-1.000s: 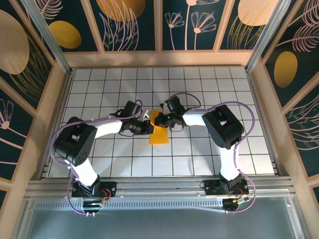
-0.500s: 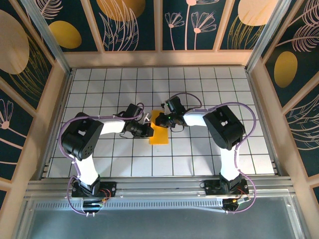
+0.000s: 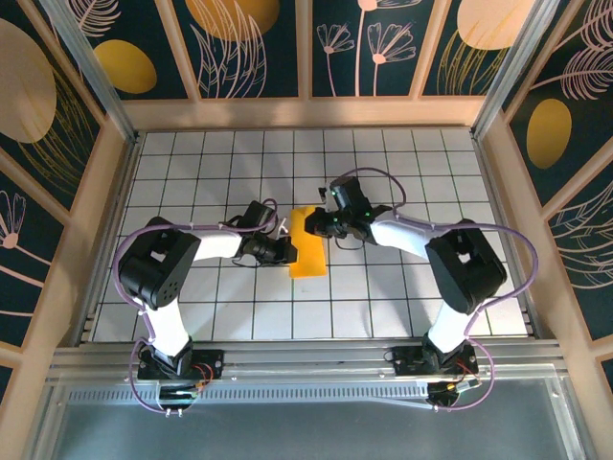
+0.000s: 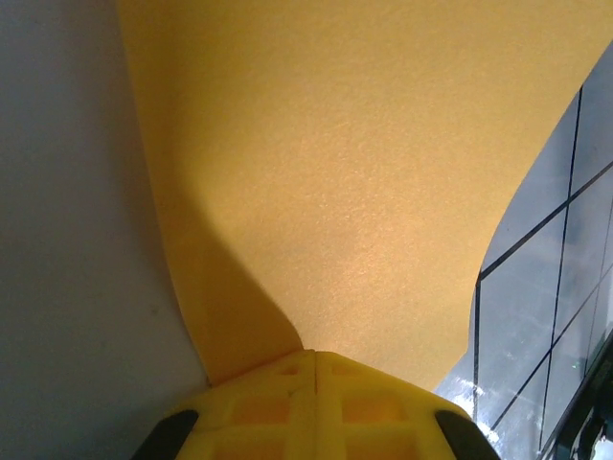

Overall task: Fold a paper plane with a square sheet of paper (fold left side to right side)
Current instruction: Hold the square sheet of paper at the center of the table, then first fold the square sheet of paper in half at the center of the table.

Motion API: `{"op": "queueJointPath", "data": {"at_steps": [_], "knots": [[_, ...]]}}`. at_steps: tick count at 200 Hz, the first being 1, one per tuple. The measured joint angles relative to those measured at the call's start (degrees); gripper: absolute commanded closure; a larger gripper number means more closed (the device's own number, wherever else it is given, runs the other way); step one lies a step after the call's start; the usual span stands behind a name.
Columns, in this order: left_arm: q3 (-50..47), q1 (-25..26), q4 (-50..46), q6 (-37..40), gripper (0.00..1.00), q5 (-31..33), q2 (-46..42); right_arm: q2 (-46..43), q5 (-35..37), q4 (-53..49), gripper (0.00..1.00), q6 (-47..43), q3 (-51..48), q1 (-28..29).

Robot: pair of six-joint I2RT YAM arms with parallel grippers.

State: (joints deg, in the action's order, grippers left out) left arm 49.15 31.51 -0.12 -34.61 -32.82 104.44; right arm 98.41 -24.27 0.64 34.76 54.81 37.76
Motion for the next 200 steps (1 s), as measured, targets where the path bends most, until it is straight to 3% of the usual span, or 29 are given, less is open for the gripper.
{"op": "queueJointPath", "data": {"at_steps": [40,122,200], "knots": [[0.0,0.2,0.0,-0.2,0.99,0.3,0.0,3.1,-0.2,0.0,1.0,2.1,-2.9,3.2],[4.3,0.3,-1.3,-1.6,0.98,3.5,0.2,5.7,0.8,-0.1,1.0,1.8,-3.3,3.2],[9.9,-2.3,1.2,-1.9,0.98,4.4,6.6,6.0,1.7,-1.8,1.0,-0.3,-2.3,3.2]]}}
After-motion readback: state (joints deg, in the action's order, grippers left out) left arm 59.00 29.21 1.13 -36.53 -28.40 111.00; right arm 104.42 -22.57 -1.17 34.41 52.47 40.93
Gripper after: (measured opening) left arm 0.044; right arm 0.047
